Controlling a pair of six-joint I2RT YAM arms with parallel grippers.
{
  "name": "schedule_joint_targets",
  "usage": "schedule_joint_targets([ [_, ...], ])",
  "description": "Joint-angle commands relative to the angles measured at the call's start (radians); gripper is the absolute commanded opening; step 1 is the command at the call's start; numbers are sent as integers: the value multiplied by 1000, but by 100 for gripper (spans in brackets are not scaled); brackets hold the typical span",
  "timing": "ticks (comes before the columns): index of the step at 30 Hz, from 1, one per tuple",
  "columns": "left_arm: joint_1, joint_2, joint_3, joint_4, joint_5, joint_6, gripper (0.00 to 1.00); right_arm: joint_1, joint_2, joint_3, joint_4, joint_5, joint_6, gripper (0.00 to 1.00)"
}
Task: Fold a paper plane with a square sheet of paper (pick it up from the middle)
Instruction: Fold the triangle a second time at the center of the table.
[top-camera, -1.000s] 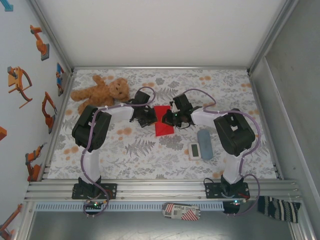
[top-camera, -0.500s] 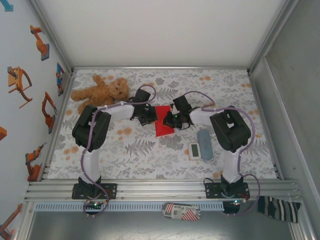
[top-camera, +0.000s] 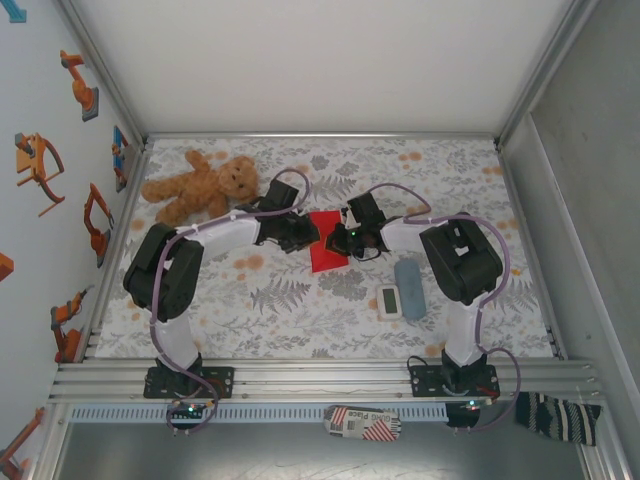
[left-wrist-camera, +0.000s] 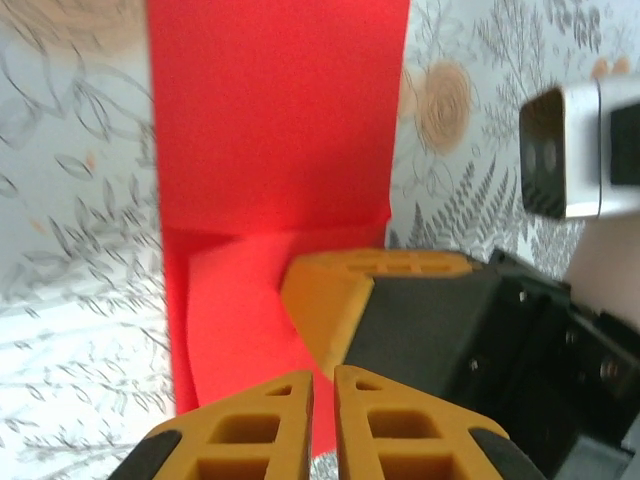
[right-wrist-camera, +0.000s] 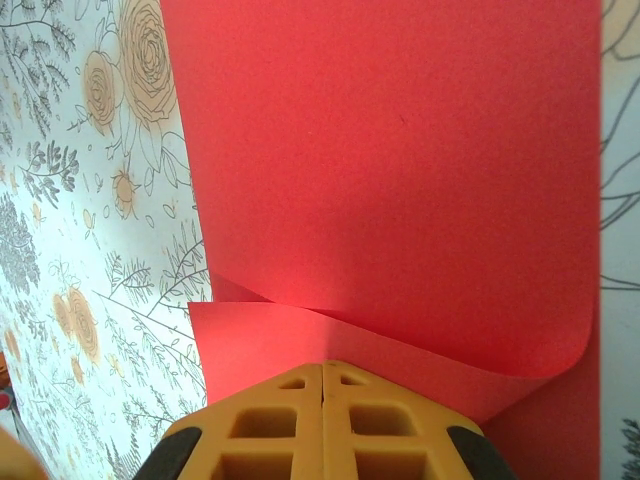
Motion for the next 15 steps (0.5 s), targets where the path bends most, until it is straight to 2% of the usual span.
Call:
schedule_joint_targets([
  [1,-39,-10,-26,4,21,-35,16,-8,46,-37,-55,56,7,0],
  [9,-74,40,-43,0,23,-50,16,-10,47,-38,-52,53,11,0],
  [15,-77,54,-62,-16,-17,-40,16,-10,53,-36,-52,56,11,0],
])
